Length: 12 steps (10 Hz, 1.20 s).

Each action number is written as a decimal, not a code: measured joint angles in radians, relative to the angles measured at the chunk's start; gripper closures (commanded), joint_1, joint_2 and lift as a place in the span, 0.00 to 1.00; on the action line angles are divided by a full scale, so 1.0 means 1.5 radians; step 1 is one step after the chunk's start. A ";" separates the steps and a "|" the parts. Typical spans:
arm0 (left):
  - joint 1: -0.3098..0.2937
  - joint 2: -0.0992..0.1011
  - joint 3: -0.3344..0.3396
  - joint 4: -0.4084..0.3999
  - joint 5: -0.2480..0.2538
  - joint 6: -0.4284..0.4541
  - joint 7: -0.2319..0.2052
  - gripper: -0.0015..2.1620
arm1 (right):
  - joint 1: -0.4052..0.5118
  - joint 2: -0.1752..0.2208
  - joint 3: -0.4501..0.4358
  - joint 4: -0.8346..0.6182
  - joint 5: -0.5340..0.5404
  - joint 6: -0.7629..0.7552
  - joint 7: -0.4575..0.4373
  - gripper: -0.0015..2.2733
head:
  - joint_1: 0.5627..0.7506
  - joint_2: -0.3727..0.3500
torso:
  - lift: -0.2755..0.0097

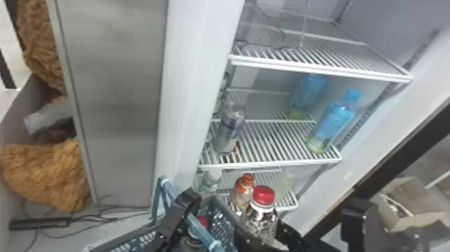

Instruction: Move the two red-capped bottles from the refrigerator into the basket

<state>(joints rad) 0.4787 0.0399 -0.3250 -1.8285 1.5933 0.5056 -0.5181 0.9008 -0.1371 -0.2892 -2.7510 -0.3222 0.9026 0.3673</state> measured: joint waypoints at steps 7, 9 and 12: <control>0.000 0.000 -0.001 0.001 -0.001 0.003 0.000 0.56 | -0.013 0.012 -0.011 0.070 -0.006 -0.131 0.024 0.09 | 0.70 0.03 | 0.97; 0.001 0.000 -0.001 0.001 -0.003 0.003 0.000 0.56 | 0.019 0.030 -0.049 0.086 -0.006 -0.228 0.025 0.09 | 0.70 0.03 | 0.97; 0.000 0.000 -0.003 0.005 -0.006 0.009 0.000 0.56 | 0.065 0.054 -0.103 0.106 -0.004 -0.340 0.051 0.09 | 0.70 0.03 | 0.97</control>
<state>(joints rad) 0.4785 0.0397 -0.3299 -1.8208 1.5836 0.5192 -0.5181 0.9988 -0.0567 -0.4439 -2.5913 -0.3283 0.3923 0.4443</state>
